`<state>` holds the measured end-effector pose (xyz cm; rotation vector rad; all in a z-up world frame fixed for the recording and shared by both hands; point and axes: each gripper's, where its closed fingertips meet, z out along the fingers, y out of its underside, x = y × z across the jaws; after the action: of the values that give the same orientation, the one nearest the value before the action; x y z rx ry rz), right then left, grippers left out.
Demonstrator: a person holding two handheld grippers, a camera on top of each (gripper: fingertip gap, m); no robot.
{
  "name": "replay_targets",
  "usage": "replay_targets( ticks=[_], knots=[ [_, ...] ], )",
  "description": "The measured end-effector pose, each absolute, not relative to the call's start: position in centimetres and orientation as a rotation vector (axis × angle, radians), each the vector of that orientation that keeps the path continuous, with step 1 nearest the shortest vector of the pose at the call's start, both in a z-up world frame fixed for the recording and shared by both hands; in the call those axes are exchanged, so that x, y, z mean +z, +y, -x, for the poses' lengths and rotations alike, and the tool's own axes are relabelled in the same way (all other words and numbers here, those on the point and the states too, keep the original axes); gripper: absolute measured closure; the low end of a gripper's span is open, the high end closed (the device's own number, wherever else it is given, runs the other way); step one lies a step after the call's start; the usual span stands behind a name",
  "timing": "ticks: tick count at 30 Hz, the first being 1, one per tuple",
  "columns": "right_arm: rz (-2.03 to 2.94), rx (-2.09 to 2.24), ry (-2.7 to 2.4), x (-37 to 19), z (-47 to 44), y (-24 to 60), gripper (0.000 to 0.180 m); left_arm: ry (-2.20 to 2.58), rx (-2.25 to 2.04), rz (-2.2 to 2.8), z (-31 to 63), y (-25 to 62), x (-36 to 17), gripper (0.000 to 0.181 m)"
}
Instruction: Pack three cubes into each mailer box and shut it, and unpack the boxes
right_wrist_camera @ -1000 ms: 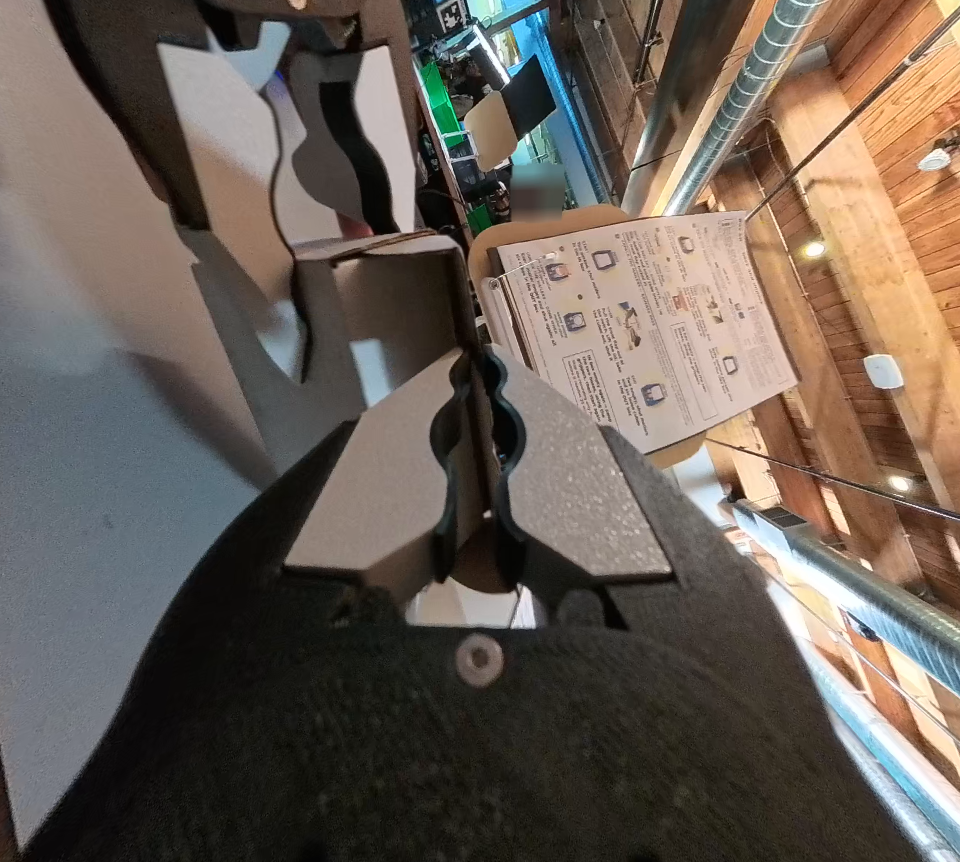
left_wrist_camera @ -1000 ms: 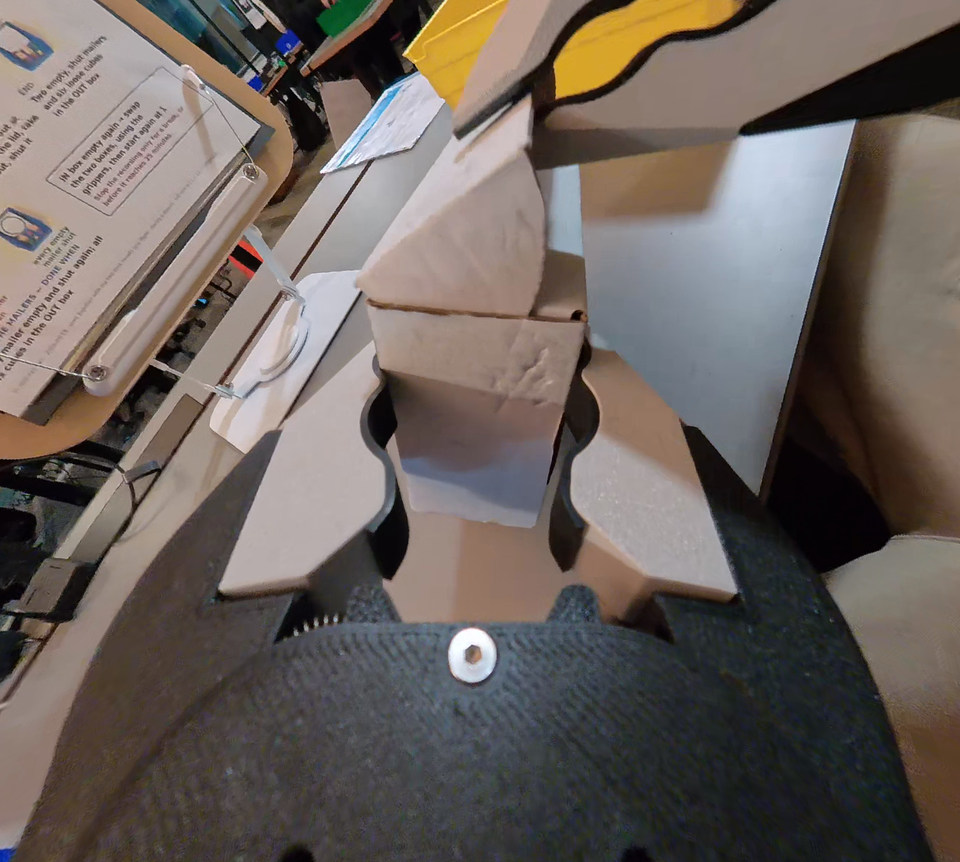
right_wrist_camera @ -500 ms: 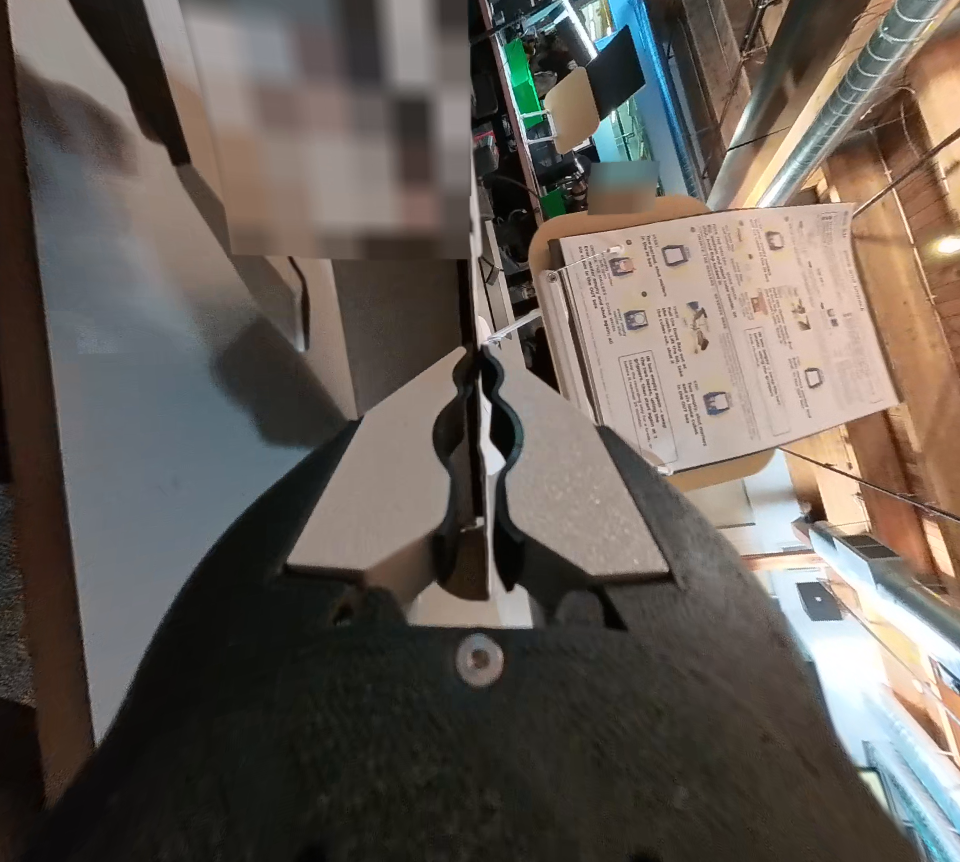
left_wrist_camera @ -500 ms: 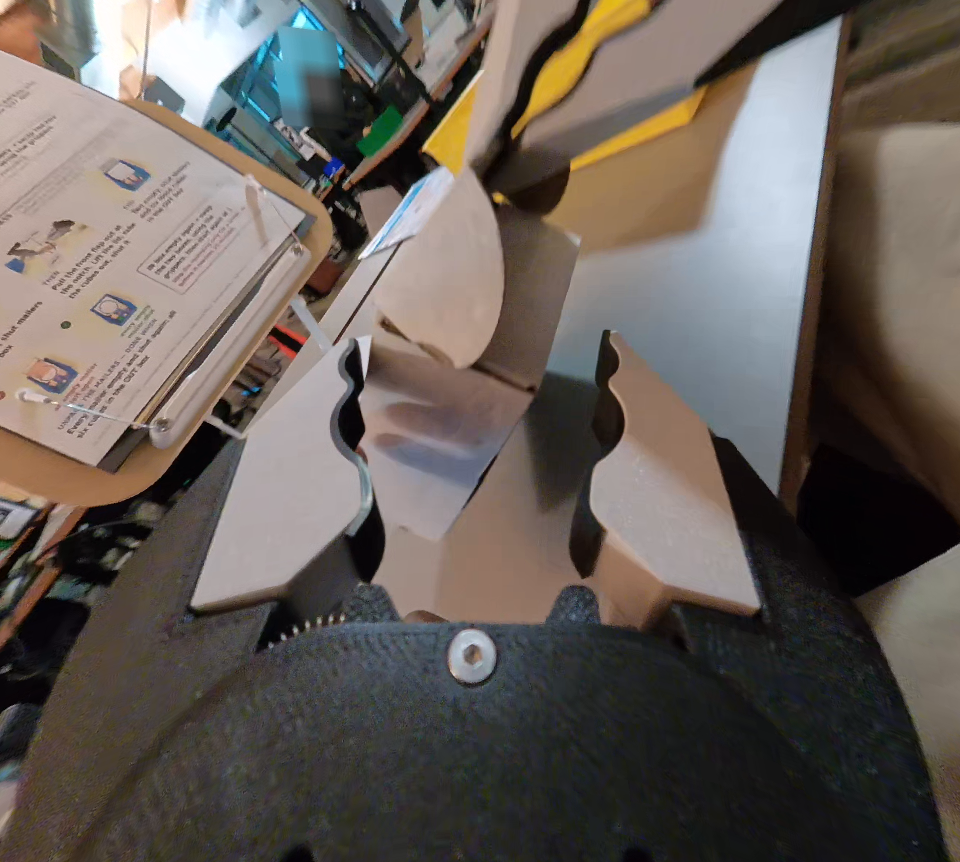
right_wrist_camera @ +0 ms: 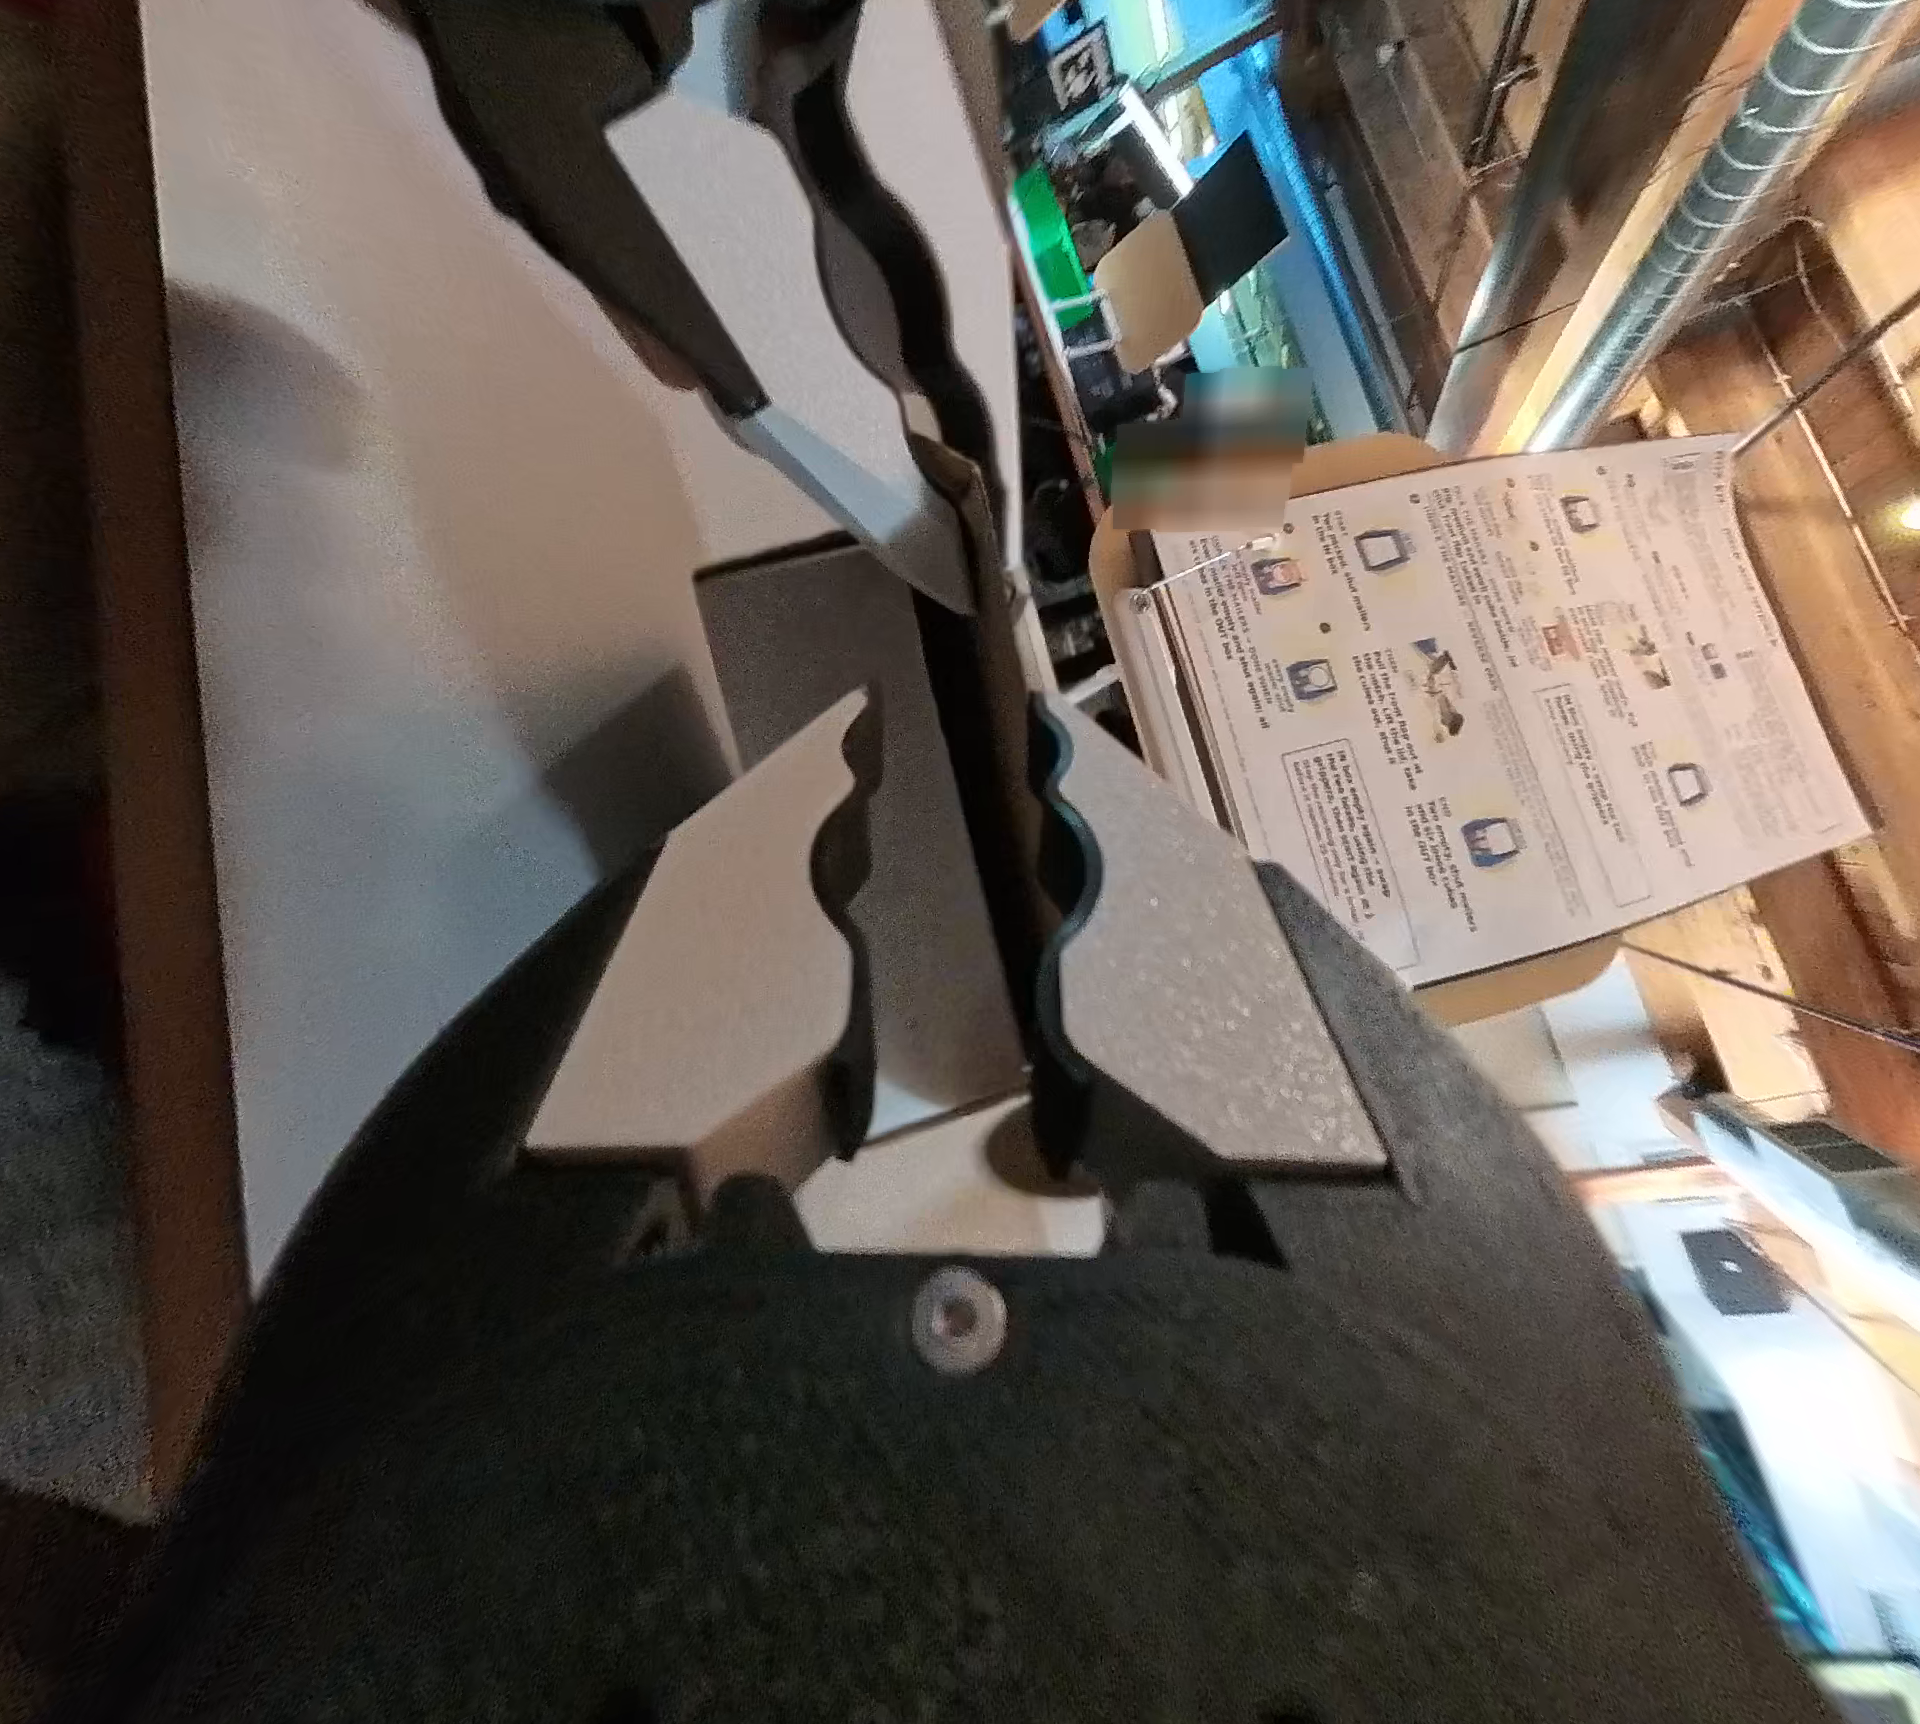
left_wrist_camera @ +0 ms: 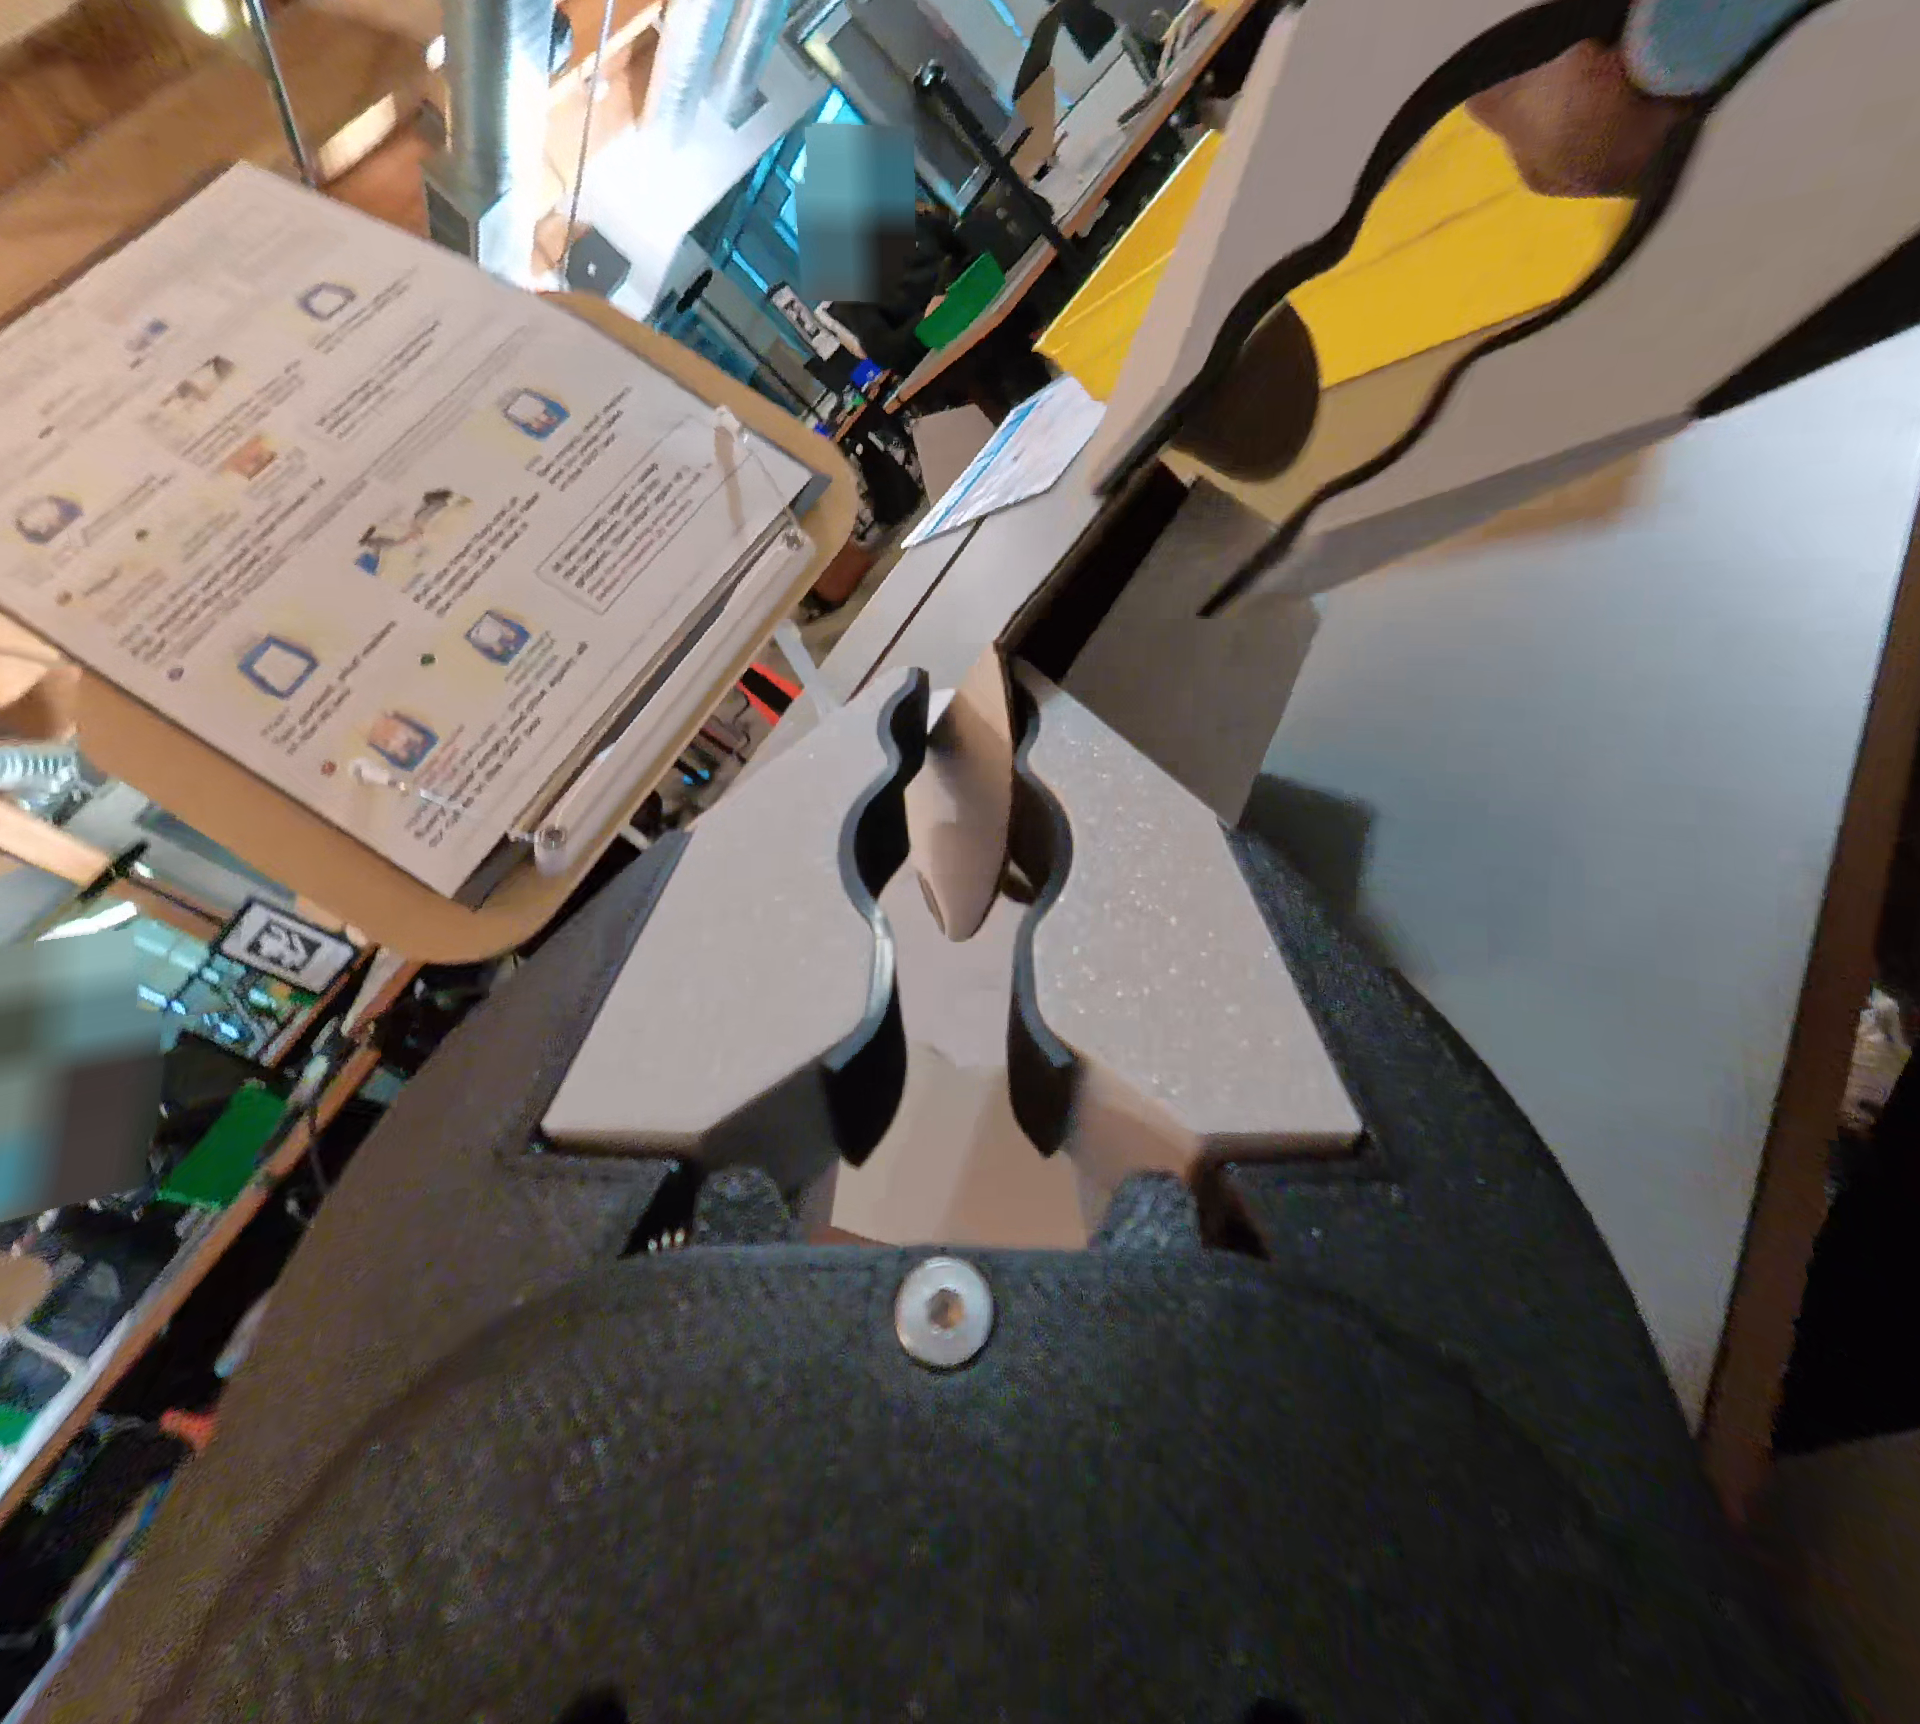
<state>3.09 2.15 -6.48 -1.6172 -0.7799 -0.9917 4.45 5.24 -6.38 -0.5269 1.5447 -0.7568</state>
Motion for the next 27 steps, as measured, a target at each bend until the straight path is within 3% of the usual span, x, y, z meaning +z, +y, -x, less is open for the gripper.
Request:
replay_targets(
  ticks=[1,7,11,19,27],
  knots=[
    [1.585,-0.969,-0.769,-6.2,-2.7,2.1,0.155,1.537,-0.757,0.567,-4.6,5.8,-6.4,0.170],
    [1.530,-0.812,-0.566,-6.0,-2.4,2.7,0.168,1.502,-0.809,0.708,-5.1,7.1,-6.1,0.171],
    [1.679,-0.711,-0.163,-6.9,-7.2,3.3,0.152,1.535,-0.827,0.698,-4.9,6.4,-6.3,0.172],
    [1.782,-0.343,0.100,-8.3,-8.2,3.0,0.139,1.560,-0.887,0.751,-5.0,5.4,-5.8,0.173],
    [1.901,-0.325,0.059,-10.5,-7.9,0.6,0.147,1.495,-0.980,0.966,-6.9,8.7,-3.4,0.171]
  ],
)
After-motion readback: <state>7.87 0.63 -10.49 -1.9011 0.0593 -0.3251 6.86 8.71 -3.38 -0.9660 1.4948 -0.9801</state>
